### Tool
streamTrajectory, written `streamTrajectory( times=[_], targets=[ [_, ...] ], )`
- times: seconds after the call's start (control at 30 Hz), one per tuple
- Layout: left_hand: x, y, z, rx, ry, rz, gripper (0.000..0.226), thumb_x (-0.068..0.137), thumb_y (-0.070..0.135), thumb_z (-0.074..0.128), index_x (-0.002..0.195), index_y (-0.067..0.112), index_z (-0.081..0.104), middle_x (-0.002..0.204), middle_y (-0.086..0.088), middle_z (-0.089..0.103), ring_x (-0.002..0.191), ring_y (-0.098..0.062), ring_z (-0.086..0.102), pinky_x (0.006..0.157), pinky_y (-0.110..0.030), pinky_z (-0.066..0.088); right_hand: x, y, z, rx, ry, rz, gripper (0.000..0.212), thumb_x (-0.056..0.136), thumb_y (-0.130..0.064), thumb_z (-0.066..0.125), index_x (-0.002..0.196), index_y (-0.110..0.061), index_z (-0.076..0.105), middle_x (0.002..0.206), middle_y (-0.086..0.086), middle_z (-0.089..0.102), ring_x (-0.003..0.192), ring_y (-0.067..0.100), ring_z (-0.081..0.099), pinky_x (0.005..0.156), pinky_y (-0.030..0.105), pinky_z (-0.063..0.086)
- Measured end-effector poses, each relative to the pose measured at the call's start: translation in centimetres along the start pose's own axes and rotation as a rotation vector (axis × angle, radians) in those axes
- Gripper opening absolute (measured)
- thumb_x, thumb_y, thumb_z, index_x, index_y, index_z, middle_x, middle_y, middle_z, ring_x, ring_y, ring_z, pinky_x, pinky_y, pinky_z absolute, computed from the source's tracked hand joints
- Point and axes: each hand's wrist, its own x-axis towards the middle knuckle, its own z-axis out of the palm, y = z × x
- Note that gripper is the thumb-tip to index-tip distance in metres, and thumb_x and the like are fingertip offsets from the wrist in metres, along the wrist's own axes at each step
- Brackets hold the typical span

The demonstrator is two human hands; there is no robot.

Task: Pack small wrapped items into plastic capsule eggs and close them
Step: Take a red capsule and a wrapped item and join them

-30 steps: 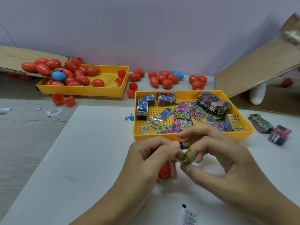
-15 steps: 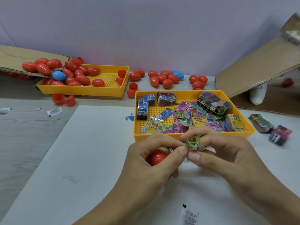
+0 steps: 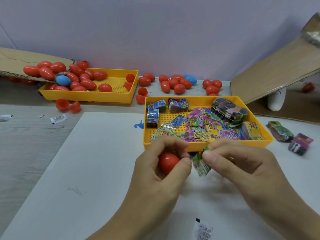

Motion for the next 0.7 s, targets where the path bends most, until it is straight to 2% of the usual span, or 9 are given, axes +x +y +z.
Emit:
streamTrajectory(
  times=[0.1, 0.17, 0.23, 0.37, 0.47, 0.57, 0.7],
  targets=[
    [-0.02, -0.17, 0.17, -0.137, -0.032, -0.016, 0.044, 0.069, -0.002, 0.056, 0.094, 0.034, 0.053, 0.088, 0.001, 0.061, 0.078, -0.016, 0.060, 0.065, -0.024, 0.050, -0.17, 0.40, 0.19, -0.113, 0.044, -0.045, 0.020, 0.080, -0.043, 0.065, 0.072, -0.028, 0.073, 0.085, -0.008, 0.067, 0.081, 0.016, 0.062, 0.065, 0.026, 0.047],
    [-0.06, -0.19, 0.37, -0.136, -0.039, 0.013, 0.051, 0.072, -0.006, 0.052, 0.093, 0.040, 0.049, 0.093, 0.002, 0.060, 0.082, -0.015, 0.061, 0.069, -0.022, 0.051, -0.18, 0.54, 0.21, -0.128, 0.064, -0.063, 0.018, 0.081, -0.043, 0.065, 0.073, -0.029, 0.073, 0.086, -0.008, 0.066, 0.081, 0.018, 0.062, 0.066, 0.031, 0.047],
    [-0.13, -0.32, 0.49, -0.110, -0.024, 0.061, 0.053, 0.077, -0.004, 0.058, 0.101, 0.043, 0.048, 0.099, 0.003, 0.061, 0.089, -0.013, 0.063, 0.075, -0.023, 0.053, -0.14, 0.54, 0.20, -0.132, 0.062, -0.097, 0.014, 0.083, -0.041, 0.065, 0.076, -0.032, 0.074, 0.087, -0.008, 0.066, 0.082, 0.018, 0.062, 0.065, 0.032, 0.047],
    [-0.12, -0.67, 0.46, -0.098, -0.007, 0.112, 0.055, 0.079, -0.002, 0.067, 0.112, 0.036, 0.047, 0.102, -0.004, 0.066, 0.100, -0.025, 0.064, 0.083, -0.027, 0.054, -0.14, 0.65, 0.08, -0.118, 0.075, -0.125, 0.010, 0.083, -0.038, 0.067, 0.083, -0.031, 0.075, 0.090, -0.006, 0.066, 0.084, 0.021, 0.063, 0.064, 0.035, 0.048],
    [-0.09, -0.59, 0.37, -0.085, -0.026, 0.141, 0.044, 0.078, -0.001, 0.073, 0.107, 0.026, 0.054, 0.102, -0.006, 0.067, 0.100, -0.027, 0.065, 0.083, -0.028, 0.055, -0.10, 0.70, 0.07, -0.125, 0.103, -0.123, 0.011, 0.083, -0.039, 0.067, 0.084, -0.030, 0.075, 0.095, -0.007, 0.066, 0.087, 0.022, 0.064, 0.065, 0.039, 0.049],
    [-0.09, -0.27, 0.27, -0.032, -0.048, 0.155, 0.030, 0.077, 0.016, 0.077, 0.098, 0.031, 0.062, 0.103, -0.002, 0.069, 0.103, -0.028, 0.066, 0.081, -0.029, 0.057, -0.04, 0.64, 0.13, -0.105, 0.115, -0.110, 0.013, 0.082, -0.042, 0.068, 0.084, -0.031, 0.076, 0.097, -0.008, 0.065, 0.090, 0.021, 0.064, 0.066, 0.039, 0.050],
    [0.00, -0.11, 0.29, -0.028, -0.048, 0.143, 0.026, 0.076, 0.023, 0.078, 0.097, 0.030, 0.064, 0.103, 0.000, 0.070, 0.105, -0.027, 0.067, 0.081, -0.028, 0.059, -0.16, 0.37, 0.46, -0.013, 0.088, -0.088, 0.021, 0.082, -0.053, 0.069, 0.083, -0.034, 0.077, 0.100, -0.007, 0.065, 0.094, 0.020, 0.064, 0.068, 0.037, 0.053]
  ],
)
